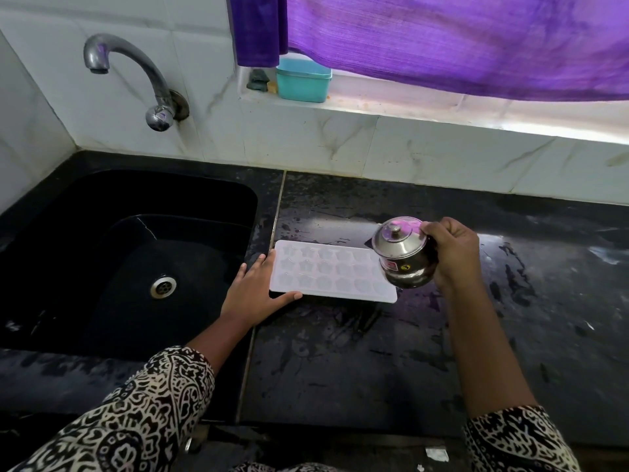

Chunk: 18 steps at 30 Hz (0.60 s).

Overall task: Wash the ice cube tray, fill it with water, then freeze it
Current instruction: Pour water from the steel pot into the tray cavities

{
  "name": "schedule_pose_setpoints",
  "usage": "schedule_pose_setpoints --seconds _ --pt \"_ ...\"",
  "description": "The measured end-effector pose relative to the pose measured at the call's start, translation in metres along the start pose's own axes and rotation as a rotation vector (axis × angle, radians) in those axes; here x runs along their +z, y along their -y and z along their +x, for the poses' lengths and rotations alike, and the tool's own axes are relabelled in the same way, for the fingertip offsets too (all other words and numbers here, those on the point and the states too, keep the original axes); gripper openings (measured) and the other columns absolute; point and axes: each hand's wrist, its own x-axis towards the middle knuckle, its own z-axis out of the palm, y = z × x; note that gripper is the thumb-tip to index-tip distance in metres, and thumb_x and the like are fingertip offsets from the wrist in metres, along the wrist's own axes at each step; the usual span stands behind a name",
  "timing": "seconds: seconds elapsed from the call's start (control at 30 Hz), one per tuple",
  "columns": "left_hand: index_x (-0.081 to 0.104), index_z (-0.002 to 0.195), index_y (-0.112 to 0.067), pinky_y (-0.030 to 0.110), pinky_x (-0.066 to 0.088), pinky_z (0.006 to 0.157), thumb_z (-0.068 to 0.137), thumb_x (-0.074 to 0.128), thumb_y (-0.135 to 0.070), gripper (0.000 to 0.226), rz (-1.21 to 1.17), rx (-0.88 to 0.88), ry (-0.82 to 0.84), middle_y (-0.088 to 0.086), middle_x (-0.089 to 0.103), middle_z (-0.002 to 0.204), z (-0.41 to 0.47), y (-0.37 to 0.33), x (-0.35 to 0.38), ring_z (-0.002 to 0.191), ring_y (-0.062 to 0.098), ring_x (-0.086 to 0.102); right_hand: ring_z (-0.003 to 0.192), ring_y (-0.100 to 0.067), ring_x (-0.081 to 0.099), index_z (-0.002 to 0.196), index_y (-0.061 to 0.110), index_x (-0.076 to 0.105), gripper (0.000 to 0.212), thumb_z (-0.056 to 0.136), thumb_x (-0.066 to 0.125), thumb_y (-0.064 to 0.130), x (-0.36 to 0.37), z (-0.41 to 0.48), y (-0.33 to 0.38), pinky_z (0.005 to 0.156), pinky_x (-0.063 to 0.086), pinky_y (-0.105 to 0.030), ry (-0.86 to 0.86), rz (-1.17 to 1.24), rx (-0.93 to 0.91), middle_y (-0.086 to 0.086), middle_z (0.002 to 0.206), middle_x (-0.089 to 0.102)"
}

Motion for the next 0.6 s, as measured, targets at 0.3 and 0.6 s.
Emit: schedule_pose_setpoints --seconds 0.3,0.6 --pt "0.005 0.157 -0.016 0.038 0.005 0.122 0.066 0.026 -0.091 0.119 0.002 0.002 0.002 0.002 0.02 0.162 -0.001 -0.001 -0.001 0.15 0.012 0.011 0.053 -0.012 0.039 0.059 0.014 0.042 0.03 0.078 0.063 0.005 -0.02 -0.006 -0.013 0.05 0.037 -0.023 -0.076 -0.092 0.028 -0.005 0.057 0.042" --pt "0.005 0.157 -0.015 0.038 0.006 0.122 0.075 0.038 -0.084 0.111 0.008 0.0 0.001 0.003 0.021 0.162 -0.001 -0.002 -0.002 0.15 0.012 0.011 0.045 -0.005 0.037 0.057 0.015 0.043 0.033 0.075 0.069 0.01 -0.024 -0.005 -0.014 0.042 0.036 -0.018 -0.013 -0.276 -0.093 -0.004 0.055 0.041"
